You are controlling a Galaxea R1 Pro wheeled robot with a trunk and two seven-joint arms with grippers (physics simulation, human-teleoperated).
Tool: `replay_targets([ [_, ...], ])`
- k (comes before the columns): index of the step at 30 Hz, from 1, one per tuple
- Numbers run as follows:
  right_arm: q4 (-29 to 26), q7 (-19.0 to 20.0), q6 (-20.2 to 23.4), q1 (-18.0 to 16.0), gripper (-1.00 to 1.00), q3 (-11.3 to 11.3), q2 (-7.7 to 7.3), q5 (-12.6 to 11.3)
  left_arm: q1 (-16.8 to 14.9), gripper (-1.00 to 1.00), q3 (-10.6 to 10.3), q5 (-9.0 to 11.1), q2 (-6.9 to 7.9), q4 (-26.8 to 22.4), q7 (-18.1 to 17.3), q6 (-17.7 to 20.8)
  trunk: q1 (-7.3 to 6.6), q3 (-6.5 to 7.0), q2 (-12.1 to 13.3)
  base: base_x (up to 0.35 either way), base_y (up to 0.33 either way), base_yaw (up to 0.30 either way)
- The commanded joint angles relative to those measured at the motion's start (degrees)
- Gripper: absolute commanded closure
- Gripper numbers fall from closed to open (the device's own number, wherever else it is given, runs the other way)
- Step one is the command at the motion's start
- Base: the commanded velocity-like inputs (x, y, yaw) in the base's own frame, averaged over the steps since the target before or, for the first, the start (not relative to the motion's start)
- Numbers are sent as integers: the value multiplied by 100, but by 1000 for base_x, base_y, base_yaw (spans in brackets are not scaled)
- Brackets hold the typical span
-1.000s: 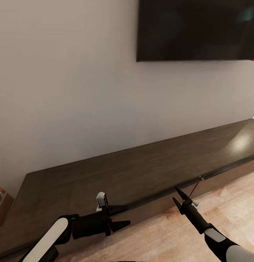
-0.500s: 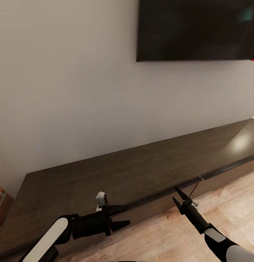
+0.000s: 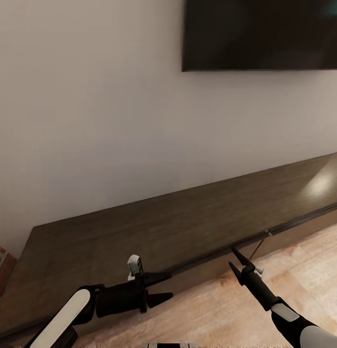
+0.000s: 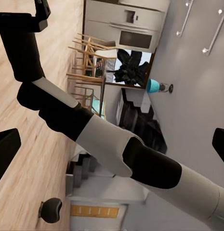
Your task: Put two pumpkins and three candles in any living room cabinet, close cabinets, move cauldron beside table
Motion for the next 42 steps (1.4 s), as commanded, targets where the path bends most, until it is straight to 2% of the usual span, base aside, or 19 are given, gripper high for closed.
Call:
replay_targets([
  [1, 0, 13, 57, -3, -100, 35, -2, -61, -3, -100, -9, -36, 4, 2, -52, 0, 1, -27, -4, 0, 0, 0],
  [42, -246, 86, 64, -3, -100, 58, -3, -37, -5, -100, -11, -36, 4, 2, -52, 0, 4, -50, -5, 12, 1, 0],
])
